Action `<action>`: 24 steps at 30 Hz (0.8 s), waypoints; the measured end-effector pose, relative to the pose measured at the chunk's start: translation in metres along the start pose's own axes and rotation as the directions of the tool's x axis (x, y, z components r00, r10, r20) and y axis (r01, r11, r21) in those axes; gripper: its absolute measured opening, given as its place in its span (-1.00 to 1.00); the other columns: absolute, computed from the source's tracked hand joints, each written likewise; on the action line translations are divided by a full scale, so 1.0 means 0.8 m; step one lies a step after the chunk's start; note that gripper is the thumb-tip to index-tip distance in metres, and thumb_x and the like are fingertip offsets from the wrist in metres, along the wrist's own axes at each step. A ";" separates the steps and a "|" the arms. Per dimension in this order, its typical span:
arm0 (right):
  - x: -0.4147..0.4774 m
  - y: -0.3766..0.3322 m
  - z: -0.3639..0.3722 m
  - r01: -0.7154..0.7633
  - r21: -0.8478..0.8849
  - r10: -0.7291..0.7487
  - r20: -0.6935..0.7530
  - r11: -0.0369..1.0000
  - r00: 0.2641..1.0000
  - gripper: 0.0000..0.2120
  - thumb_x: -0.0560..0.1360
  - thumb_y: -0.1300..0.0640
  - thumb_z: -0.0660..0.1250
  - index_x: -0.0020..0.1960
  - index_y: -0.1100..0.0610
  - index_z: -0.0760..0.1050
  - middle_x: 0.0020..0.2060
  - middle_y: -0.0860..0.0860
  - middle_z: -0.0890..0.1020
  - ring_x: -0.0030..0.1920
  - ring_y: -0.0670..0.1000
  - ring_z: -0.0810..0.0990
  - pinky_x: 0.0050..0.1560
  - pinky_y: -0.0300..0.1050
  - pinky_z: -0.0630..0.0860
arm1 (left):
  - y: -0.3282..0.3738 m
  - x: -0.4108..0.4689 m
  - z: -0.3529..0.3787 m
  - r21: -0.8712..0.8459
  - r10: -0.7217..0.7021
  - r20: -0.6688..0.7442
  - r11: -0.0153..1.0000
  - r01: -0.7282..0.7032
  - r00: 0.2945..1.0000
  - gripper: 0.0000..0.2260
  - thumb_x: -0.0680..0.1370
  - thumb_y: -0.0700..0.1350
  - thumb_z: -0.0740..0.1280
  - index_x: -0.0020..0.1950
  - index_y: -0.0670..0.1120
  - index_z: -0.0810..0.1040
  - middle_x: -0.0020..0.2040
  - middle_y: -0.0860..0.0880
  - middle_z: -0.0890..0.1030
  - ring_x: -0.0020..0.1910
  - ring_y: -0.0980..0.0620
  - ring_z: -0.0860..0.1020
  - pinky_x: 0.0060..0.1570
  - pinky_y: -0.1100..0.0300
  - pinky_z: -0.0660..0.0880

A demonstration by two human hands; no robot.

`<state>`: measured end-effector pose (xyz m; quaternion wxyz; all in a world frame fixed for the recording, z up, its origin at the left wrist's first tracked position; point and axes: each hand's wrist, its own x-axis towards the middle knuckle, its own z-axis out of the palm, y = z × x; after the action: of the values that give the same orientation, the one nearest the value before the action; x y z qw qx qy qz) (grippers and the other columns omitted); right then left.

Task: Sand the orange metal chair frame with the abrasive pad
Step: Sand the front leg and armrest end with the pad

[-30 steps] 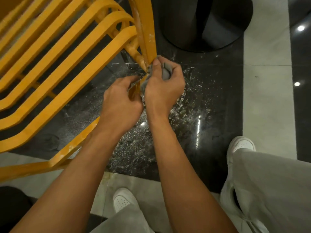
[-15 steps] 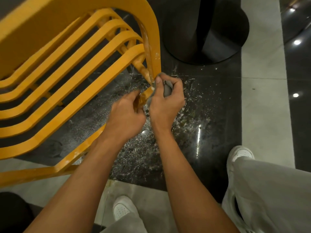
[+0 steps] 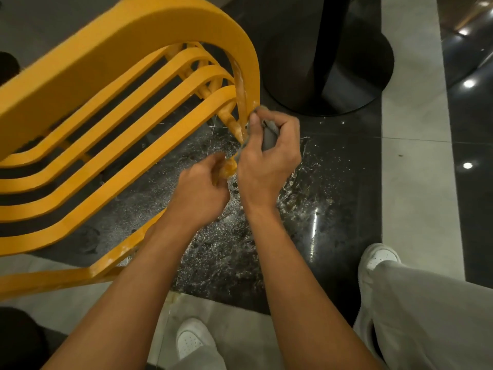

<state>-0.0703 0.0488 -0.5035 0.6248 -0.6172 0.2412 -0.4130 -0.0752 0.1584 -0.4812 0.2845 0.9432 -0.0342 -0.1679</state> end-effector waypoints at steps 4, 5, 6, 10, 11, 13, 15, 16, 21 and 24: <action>0.014 -0.009 0.002 0.115 0.010 -0.115 0.019 0.993 0.993 -0.95 0.56 0.39 0.43 0.00 0.34 0.58 -0.05 0.16 0.65 0.01 0.09 0.67 0.03 0.01 0.64 | -0.004 -0.001 -0.001 0.007 -0.004 0.012 1.000 0.004 1.000 -0.57 0.69 -0.19 0.32 0.57 0.00 0.44 0.46 -0.01 0.58 -0.02 0.05 0.66 -0.40 0.66 0.33; 0.012 -0.005 -0.001 0.113 -0.004 -0.112 0.040 0.994 0.993 -0.95 0.56 0.39 0.43 0.00 0.34 0.58 -0.05 0.17 0.65 0.01 0.09 0.67 0.04 -0.01 0.63 | -0.003 -0.001 -0.002 0.004 -0.010 0.014 1.000 0.010 1.000 -0.57 0.69 -0.19 0.32 0.57 0.01 0.44 0.45 0.00 0.58 -0.06 0.09 0.64 -0.41 0.66 0.32; 0.007 0.000 -0.003 0.104 -0.015 -0.103 0.063 0.994 0.993 -0.95 0.56 0.40 0.43 0.00 0.34 0.58 -0.04 0.18 0.65 0.02 0.08 0.67 0.06 -0.04 0.63 | -0.002 0.000 -0.002 0.000 -0.019 0.016 1.000 0.019 1.000 -0.56 0.69 -0.19 0.32 0.57 0.02 0.44 0.45 0.02 0.59 -0.12 0.18 0.59 -0.43 0.65 0.33; 0.001 0.000 -0.006 0.090 -0.030 -0.087 0.081 0.995 0.993 -0.94 0.56 0.39 0.43 0.00 0.33 0.57 -0.05 0.17 0.65 0.00 0.03 0.65 0.07 -0.17 0.59 | -0.002 0.003 0.001 -0.013 -0.030 -0.001 0.999 0.030 1.000 -0.56 0.69 -0.17 0.32 0.58 0.02 0.43 0.46 0.03 0.58 0.07 0.15 0.61 -0.25 0.58 0.32; 0.006 -0.007 -0.003 0.108 -0.017 -0.106 0.067 0.994 0.992 -0.94 0.56 0.39 0.44 0.00 0.34 0.57 -0.06 0.17 0.65 -0.02 0.03 0.65 0.05 -0.17 0.59 | -0.002 0.002 0.002 -0.014 -0.028 -0.005 1.000 0.028 1.000 -0.56 0.69 -0.16 0.31 0.58 0.02 0.44 0.47 0.01 0.57 0.17 0.08 0.63 -0.16 0.54 0.35; 0.018 -0.022 0.003 0.167 0.023 -0.167 0.039 0.986 0.985 -0.94 0.55 0.40 0.44 0.00 0.37 0.57 -0.07 0.19 0.65 -0.02 0.06 0.66 0.05 -0.17 0.58 | -0.001 -0.001 0.002 -0.025 -0.048 -0.002 0.999 0.048 0.999 -0.56 0.70 -0.17 0.30 0.58 0.02 0.43 0.50 -0.01 0.55 0.08 0.11 0.66 -0.15 0.57 0.37; 0.024 -0.027 0.004 0.235 0.033 -0.236 0.046 0.972 0.971 -0.95 0.55 0.43 0.43 0.00 0.39 0.58 -0.06 0.22 0.63 -0.01 0.08 0.65 0.07 -0.19 0.57 | 0.000 -0.002 0.002 -0.047 -0.059 0.008 0.997 0.059 0.998 -0.56 0.70 -0.19 0.30 0.58 0.03 0.43 0.50 0.00 0.54 -0.14 0.23 0.57 -0.36 0.66 0.30; 0.024 -0.022 0.003 0.254 0.027 -0.256 0.071 0.967 0.964 -0.95 0.55 0.43 0.43 -0.01 0.40 0.58 -0.05 0.23 0.62 0.00 0.08 0.65 0.06 -0.18 0.57 | -0.001 -0.002 0.001 -0.056 -0.056 0.010 0.997 0.057 0.998 -0.56 0.70 -0.19 0.30 0.58 0.04 0.43 0.50 0.01 0.54 -0.10 0.18 0.59 -0.40 0.65 0.29; 0.005 0.000 -0.007 0.196 -0.049 -0.189 0.129 0.979 0.974 -0.96 0.55 0.41 0.44 -0.02 0.37 0.59 -0.05 0.21 0.62 0.01 -0.04 0.61 0.08 -0.26 0.53 | -0.003 0.002 0.001 -0.041 -0.046 -0.010 0.998 0.046 0.999 -0.58 0.70 -0.16 0.30 0.57 0.05 0.44 0.45 0.02 0.58 -0.01 0.10 0.60 -0.22 0.55 0.37; 0.016 -0.022 0.002 0.227 0.001 -0.226 0.081 0.974 0.971 -0.95 0.54 0.43 0.44 -0.03 0.39 0.58 -0.07 0.22 0.63 -0.02 0.02 0.63 0.06 -0.25 0.54 | -0.005 0.001 0.003 -0.046 -0.047 -0.021 0.998 0.046 0.999 -0.57 0.69 -0.19 0.30 0.57 0.03 0.45 0.48 0.01 0.57 0.36 -0.02 0.59 0.06 0.40 0.37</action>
<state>-0.0661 0.0412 -0.4840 0.5803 -0.6595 0.1454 -0.4551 -0.0757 0.1605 -0.4859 0.3020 0.9389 -0.0051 -0.1650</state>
